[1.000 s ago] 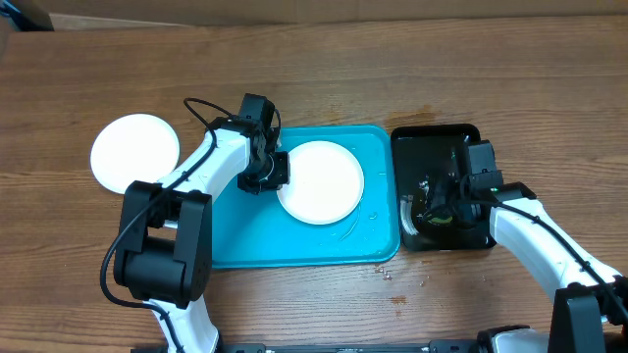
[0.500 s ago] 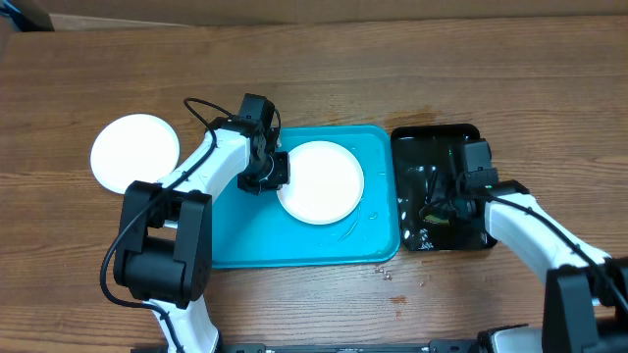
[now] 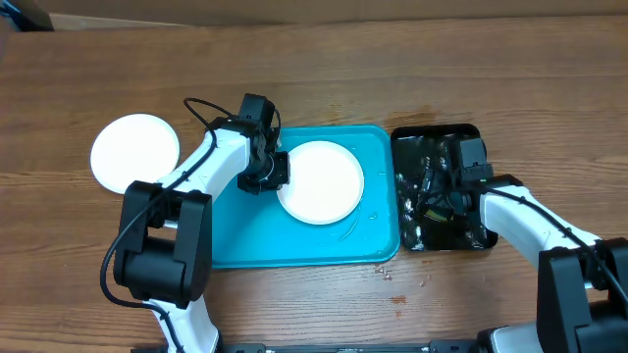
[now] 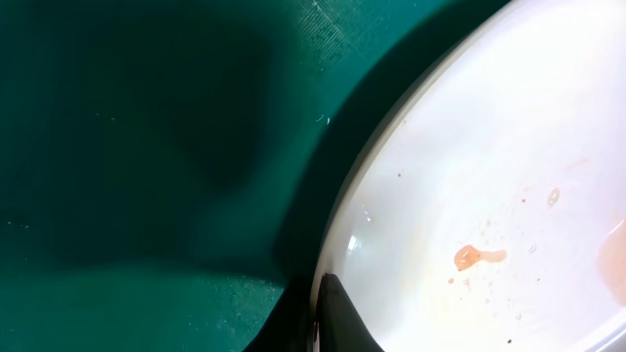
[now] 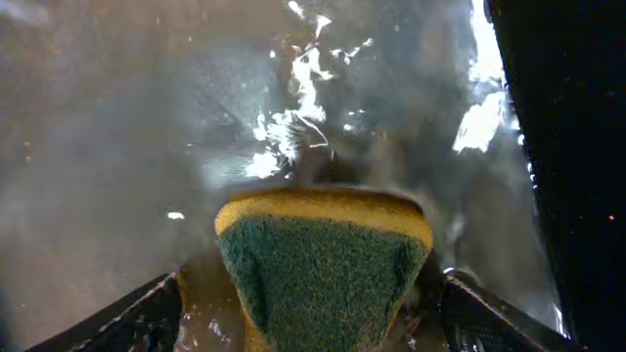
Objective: Clean dirty plates on tray and stack at the side
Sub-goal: 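Return the sponge to the black tray and rinse it with the right gripper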
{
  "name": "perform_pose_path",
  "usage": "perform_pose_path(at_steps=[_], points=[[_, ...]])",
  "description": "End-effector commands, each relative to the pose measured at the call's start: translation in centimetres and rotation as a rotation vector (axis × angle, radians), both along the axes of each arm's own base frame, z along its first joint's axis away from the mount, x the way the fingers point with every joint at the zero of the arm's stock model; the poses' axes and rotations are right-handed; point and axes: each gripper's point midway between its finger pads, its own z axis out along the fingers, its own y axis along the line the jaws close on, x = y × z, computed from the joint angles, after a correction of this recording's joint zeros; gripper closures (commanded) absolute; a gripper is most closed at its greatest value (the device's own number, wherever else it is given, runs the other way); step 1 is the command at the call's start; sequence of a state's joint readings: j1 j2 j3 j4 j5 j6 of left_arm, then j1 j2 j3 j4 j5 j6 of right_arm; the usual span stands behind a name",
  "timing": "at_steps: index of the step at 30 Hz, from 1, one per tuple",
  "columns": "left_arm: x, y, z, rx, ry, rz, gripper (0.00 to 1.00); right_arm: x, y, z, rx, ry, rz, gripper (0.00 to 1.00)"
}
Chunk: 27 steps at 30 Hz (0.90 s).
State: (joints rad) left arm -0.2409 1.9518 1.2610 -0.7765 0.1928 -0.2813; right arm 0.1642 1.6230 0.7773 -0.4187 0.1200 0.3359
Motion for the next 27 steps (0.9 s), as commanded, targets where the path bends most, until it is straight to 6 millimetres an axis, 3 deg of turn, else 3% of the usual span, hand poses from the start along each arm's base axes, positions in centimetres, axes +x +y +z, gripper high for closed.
perform_pose_path(at_steps=[1,3,5,6,7,8,9,10,11,12,17,18,21,22,23,24,27], points=[[-0.9,-0.2,-1.4,0.005,0.037,-0.032,0.96,0.8,-0.1,0.2,-0.006,-0.017,-0.008,0.18],[-0.9,-0.2,-1.4,0.005,0.036,-0.032,0.96,1.3,0.0,0.3,-0.003,-0.036,-0.008,0.41],[-0.8,0.0,-1.4,0.019,0.033,-0.031,0.96,1.8,0.1,0.5,0.001,-0.059,-0.008,0.73],[-0.8,0.2,-1.5,0.031,0.031,-0.03,0.96,2.1,0.1,0.7,0.003,-0.071,-0.008,0.84],[-0.8,0.4,-1.5,0.04,0.028,-0.029,0.96,2.2,0.1,0.8,0.004,-0.078,-0.008,0.88],[-0.7,0.6,-1.5,0.05,0.026,-0.028,0.96,2.4,0.2,0.9,0.006,-0.083,-0.008,0.87],[-0.7,0.7,-1.5,0.055,0.024,-0.028,0.96,2.5,0.2,1.1,0.006,-0.084,-0.008,0.7],[-0.7,0.7,-1.5,0.056,0.024,-0.028,0.96,2.4,0.2,1.2,0.005,-0.077,-0.008,0.46],[-0.7,0.7,-1.5,0.056,0.025,-0.028,0.94,2.2,0.1,1.5,0.001,-0.057,-0.008,0.14],[-0.7,0.7,-1.5,0.056,0.024,-0.028,0.94,1.8,0.1,1.7,-0.002,-0.034,-0.008,0.1],[-0.7,0.7,-1.5,0.055,0.024,-0.028,0.93,-1.4,-0.2,1.4,-0.012,0.113,-0.003,0.09],[-0.7,0.6,-1.5,0.055,0.024,-0.027,0.93,-2.0,0.0,1.2,-0.004,0.138,0.001,0.15],[-0.7,0.7,-1.5,0.055,0.024,-0.027,0.92,-2.7,0.1,0.7,0.008,0.16,0.005,0.84],[-0.7,0.7,-1.5,0.055,0.024,-0.027,0.92,-2.7,0.1,0.6,0.008,0.157,0.006,0.88],[-0.6,0.7,-1.5,0.055,0.023,-0.028,0.93,-2.6,0.1,0.7,0.009,0.151,0.007,0.88],[-0.7,0.7,-1.5,0.055,0.023,-0.028,0.94,-2.4,0.2,0.7,0.009,0.147,0.013,0.77],[-0.7,0.7,-1.5,0.057,0.023,-0.044,0.96,-2.2,0.2,1.6,0.007,0.157,0.012,0.34]])
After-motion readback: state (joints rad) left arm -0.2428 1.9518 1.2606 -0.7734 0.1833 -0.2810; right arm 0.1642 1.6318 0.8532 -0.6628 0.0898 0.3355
